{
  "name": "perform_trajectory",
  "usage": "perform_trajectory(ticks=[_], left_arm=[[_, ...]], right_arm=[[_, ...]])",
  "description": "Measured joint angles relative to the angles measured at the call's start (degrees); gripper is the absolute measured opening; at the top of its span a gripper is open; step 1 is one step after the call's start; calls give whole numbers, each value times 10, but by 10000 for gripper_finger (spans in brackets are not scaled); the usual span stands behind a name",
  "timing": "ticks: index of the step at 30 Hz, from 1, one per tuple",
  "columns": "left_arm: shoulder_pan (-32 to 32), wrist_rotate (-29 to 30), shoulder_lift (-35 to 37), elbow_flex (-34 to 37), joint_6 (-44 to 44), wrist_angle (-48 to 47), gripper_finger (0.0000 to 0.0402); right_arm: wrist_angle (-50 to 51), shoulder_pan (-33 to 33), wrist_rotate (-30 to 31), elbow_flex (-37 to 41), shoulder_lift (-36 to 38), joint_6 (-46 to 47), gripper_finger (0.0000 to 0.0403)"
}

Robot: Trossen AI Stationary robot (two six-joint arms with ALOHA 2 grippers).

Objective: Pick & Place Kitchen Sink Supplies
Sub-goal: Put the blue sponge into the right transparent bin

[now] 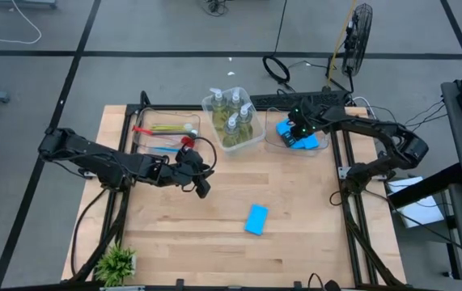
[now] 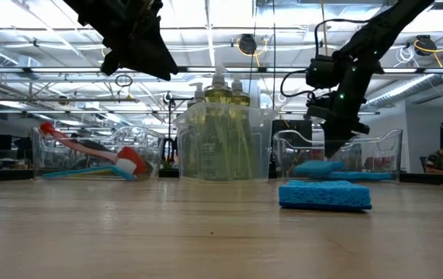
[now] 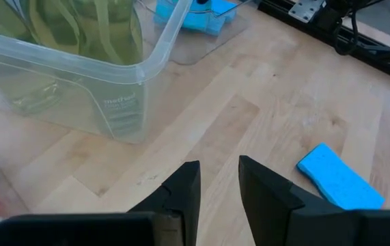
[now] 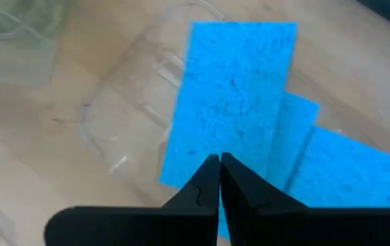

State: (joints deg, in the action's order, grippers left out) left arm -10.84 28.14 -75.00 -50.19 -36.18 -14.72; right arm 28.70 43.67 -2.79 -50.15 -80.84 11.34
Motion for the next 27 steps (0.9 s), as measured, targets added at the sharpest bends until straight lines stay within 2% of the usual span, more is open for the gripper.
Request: perform_trajectory(ticks=[4,9,11,16,19,27], left_arm=[[0,0,0,0,1,0,102],[0,-5,0,0,-14,2,102],[-1,-18,0,0,-26,12,102],[-4,-42,-15,0,-56,49,102],[-14,-42,-43,0,-59,107,102],[-54,-59,-145,0,-54,278,102]], right_arm=[[6,6,1,0,5,-8,0],[-23,-9,-14,0,56,-32,0],[-27,-12,-55,0,90,-36,0],[6,-23,-233,0,177,-61,0],[34,-29,-310,0,228,-66,0],[76,-35,-392,0,355,-59,0]])
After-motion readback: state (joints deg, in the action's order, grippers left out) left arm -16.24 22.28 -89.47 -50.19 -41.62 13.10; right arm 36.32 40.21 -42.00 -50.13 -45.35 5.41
